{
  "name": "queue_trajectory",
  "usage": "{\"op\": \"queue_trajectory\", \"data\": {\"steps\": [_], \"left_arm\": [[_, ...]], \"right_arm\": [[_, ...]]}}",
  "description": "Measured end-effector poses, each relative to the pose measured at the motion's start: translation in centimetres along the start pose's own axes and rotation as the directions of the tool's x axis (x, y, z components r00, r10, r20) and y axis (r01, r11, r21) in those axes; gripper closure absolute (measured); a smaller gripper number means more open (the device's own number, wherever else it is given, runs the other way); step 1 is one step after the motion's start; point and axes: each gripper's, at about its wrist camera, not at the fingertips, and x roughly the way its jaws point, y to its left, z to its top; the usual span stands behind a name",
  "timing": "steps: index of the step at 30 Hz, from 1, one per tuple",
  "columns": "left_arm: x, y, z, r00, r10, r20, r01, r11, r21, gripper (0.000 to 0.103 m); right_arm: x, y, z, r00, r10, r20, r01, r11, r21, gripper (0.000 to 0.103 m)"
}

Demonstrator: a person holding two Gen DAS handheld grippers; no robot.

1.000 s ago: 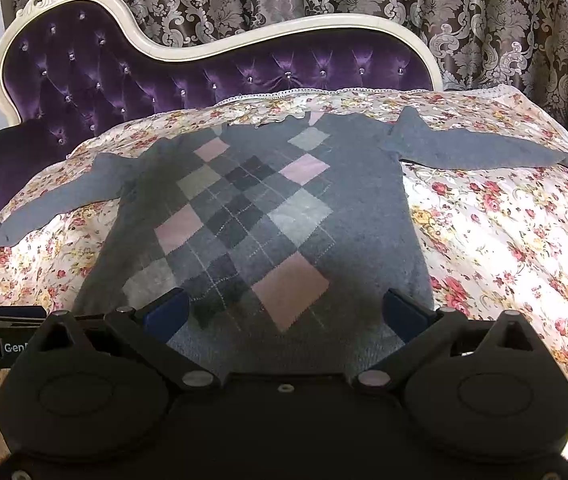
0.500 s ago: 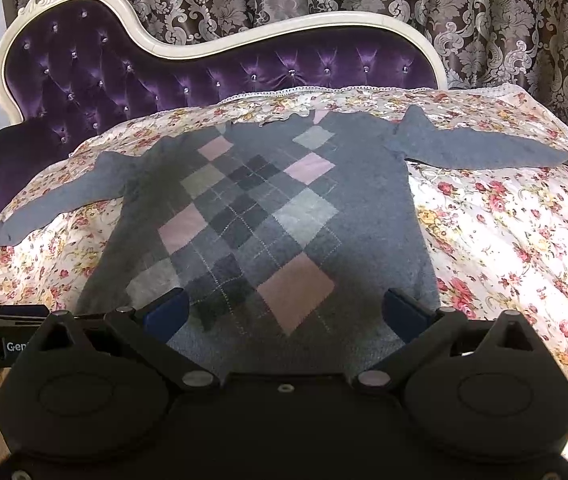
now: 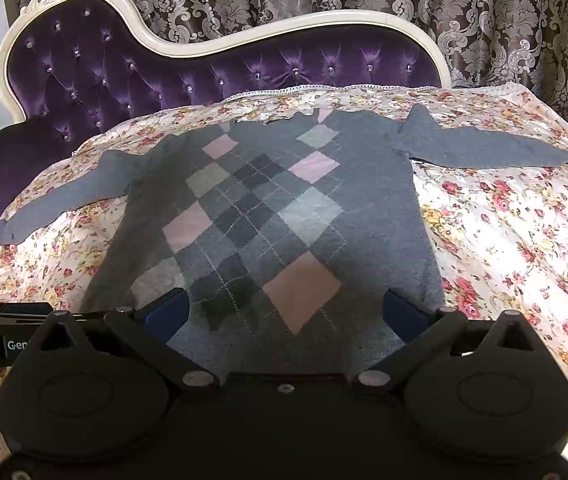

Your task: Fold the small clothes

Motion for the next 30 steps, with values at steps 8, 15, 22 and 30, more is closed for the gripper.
{"op": "queue_trajectory", "data": {"steps": [8,15,22,30], "left_arm": [[-0.2,-0.1,0.0,1.000,0.014,-0.008,-0.014,1.000,0.005,0.025],[-1.3,0.1,0.4,0.999,0.037,0.013,-0.037,0.999,0.025,0.025],[-3.9,0.3,3.1,0.995,-0.007,0.104,0.002,0.999,0.053,0.025],[-6.2,1.0,8.9,0.971,-0.111,0.210,0.103,0.994,0.046,0.025]], "right_arm": [[-0.1,0.0,-0.1,1.000,0.000,-0.003,0.000,1.000,0.004,0.001],[-0.3,-0.4,-0.1,1.000,0.008,-0.019,-0.007,0.999,0.044,0.001],[-0.6,-1.2,2.1,0.994,-0.035,-0.101,0.043,0.996,0.076,0.001],[-3.7,-3.0,7.7,0.999,0.035,-0.026,-0.033,0.998,0.052,0.001]]}}
